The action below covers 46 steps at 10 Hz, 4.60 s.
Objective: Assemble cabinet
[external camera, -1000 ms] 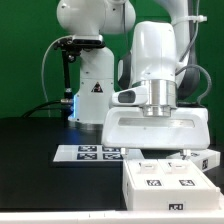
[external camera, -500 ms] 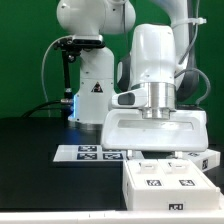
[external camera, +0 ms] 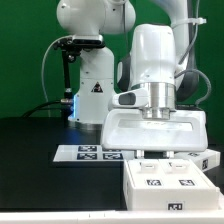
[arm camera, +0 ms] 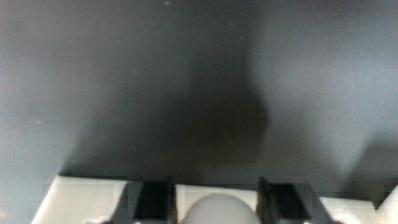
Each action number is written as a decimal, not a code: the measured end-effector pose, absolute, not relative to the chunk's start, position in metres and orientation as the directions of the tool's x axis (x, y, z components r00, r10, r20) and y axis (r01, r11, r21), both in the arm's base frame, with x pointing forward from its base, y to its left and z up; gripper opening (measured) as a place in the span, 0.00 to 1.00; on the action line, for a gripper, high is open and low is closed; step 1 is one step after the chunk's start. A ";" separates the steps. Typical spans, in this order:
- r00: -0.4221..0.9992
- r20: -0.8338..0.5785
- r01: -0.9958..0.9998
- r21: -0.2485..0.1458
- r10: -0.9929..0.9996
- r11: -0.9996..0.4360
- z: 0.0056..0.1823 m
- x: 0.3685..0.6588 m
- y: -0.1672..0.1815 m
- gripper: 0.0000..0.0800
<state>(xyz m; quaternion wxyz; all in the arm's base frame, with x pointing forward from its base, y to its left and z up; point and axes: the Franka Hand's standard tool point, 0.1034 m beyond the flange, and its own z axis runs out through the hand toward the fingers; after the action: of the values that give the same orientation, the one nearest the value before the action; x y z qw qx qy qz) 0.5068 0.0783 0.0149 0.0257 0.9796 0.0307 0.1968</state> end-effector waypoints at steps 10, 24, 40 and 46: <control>0.996 0.083 0.026 0.023 0.028 -0.999 0.058 0.507 0.085 0.26; 0.998 -0.051 0.028 -0.011 0.028 -1.000 0.097 0.512 0.089 0.26; 0.963 -0.082 0.259 0.005 0.258 -0.966 0.147 0.575 0.079 0.21; 0.923 -0.072 0.380 0.008 0.378 -0.925 0.143 0.594 0.065 0.16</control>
Offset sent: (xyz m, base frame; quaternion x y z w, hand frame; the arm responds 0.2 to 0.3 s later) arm 0.0000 0.0000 0.0000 0.0000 0.0000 0.0000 1.0000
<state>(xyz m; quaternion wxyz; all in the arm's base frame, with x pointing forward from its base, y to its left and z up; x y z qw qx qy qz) 0.5944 0.0652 0.1427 0.0108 0.9805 0.1932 -0.0344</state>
